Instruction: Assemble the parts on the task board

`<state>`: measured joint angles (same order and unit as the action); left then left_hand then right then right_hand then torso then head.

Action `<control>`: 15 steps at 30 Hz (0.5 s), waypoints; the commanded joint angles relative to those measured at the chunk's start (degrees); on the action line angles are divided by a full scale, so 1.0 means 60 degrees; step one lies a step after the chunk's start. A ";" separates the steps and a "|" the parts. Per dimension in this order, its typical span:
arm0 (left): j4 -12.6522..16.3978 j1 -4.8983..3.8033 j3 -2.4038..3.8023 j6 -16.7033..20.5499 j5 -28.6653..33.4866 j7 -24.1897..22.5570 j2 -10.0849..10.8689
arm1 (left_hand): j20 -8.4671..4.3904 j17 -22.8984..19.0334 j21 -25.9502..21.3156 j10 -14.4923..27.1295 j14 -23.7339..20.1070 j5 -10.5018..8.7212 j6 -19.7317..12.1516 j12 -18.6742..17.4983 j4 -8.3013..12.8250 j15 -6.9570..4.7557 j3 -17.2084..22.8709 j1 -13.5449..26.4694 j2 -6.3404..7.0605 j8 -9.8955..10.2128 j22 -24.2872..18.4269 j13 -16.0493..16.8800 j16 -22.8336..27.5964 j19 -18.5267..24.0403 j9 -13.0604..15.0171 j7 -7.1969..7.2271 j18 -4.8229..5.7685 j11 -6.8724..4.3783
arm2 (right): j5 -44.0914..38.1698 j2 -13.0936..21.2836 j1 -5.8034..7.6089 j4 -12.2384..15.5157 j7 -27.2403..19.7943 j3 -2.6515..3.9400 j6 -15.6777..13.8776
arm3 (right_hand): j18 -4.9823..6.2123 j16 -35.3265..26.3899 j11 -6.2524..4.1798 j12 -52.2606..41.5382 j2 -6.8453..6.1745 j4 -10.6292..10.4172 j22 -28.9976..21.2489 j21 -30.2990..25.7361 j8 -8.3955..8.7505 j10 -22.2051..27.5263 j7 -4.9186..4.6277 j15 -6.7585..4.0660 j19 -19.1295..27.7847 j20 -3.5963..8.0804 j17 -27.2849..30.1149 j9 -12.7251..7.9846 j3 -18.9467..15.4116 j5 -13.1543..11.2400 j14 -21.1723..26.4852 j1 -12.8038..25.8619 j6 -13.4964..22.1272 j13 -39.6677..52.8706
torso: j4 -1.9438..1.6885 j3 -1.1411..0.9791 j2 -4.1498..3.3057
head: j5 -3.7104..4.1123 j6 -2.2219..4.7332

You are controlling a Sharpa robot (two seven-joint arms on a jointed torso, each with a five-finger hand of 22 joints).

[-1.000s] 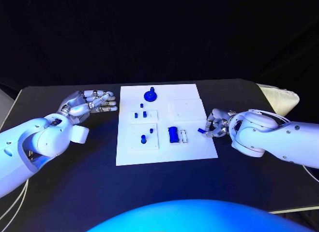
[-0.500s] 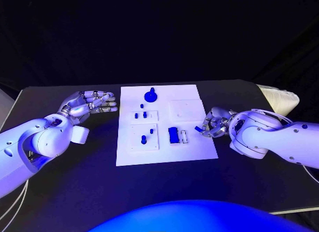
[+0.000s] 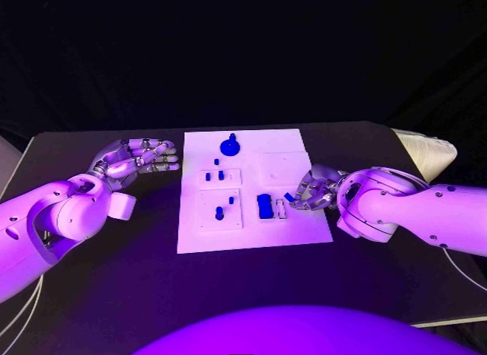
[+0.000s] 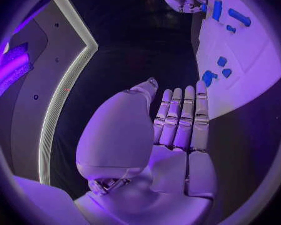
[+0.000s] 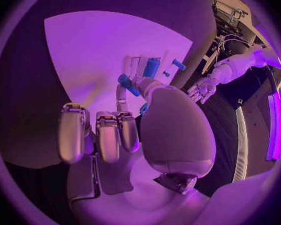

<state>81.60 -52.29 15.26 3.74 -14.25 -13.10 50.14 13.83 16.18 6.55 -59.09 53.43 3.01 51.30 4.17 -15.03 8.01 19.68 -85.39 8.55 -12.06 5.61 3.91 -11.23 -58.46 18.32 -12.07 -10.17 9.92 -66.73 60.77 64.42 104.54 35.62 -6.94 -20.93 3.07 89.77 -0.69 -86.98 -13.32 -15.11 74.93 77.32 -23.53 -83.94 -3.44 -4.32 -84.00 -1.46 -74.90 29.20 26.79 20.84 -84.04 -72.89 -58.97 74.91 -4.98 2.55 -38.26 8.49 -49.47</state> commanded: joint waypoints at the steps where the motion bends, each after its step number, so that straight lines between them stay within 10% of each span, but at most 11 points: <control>1: 0.0037 0.0007 0.0004 -0.0176 0.0068 -0.0035 -0.0001 | 0.0013 0.0012 -0.0054 0.0040 0.0075 -0.0024 0.0043 -0.0047 -0.0054 0.0019 0.0004 0.0023 -0.0070 0.0041 -0.0016 0.0010 0.0046 -0.0063 -0.0009 -0.0020 -0.0054 0.0004 | 0.0330 -0.0136 -0.0075 -0.0097 0.0136 -0.0029 0.0032 | -0.0112 0.0039 -0.0057 -0.0001 -0.0038 -0.0095 0.1653 -0.0022 -0.0006 -0.0769 0.0021 -0.0085 -0.0733 0.0091 -0.2516 0.0020 0.0000 -0.0226 -0.0994 0.0316 -0.0030 0.2235 | -0.0001 -0.0002 0.0000 | -0.0005 -0.0011; 15: -0.0014 0.0017 0.0003 -0.0203 0.0070 -0.0040 -0.0044 | 0.0014 0.0014 -0.0058 0.0042 0.0076 -0.0024 0.0041 -0.0047 -0.0065 0.0019 -0.0001 0.0031 -0.0073 0.0043 -0.0021 0.0010 0.0054 -0.0065 -0.0012 -0.0018 -0.0054 0.0004 | 0.0386 -0.0516 -0.0231 -0.0337 0.0427 -0.0060 0.0050 | -0.0115 0.0039 -0.0053 -0.0045 -0.0081 -0.0214 0.1669 -0.0016 -0.0070 -0.0795 0.0023 -0.0082 -0.0742 0.0083 -0.2516 0.0070 -0.0323 -0.0199 -0.0994 0.1148 -0.0106 0.2262 | 0.0013 0.0000 -0.0014 | 0.0002 -0.0042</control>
<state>81.51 -52.27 15.25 3.59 -14.20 -13.03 50.07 13.83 16.17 6.55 -59.09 53.43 3.01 51.30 4.17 -15.02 8.01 19.68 -85.39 8.55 -12.06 5.56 3.91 -11.23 -58.46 18.32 -12.07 -10.17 9.92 -64.60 57.78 63.14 102.59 37.29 -7.28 -20.93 3.07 89.77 -0.70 -86.98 -13.64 -16.45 74.92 77.32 -24.04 -83.94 -3.01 -4.32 -84.00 -1.46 -74.90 29.64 25.23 19.30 -84.03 -66.42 -59.42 74.91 -4.95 2.52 -38.29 8.46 -49.69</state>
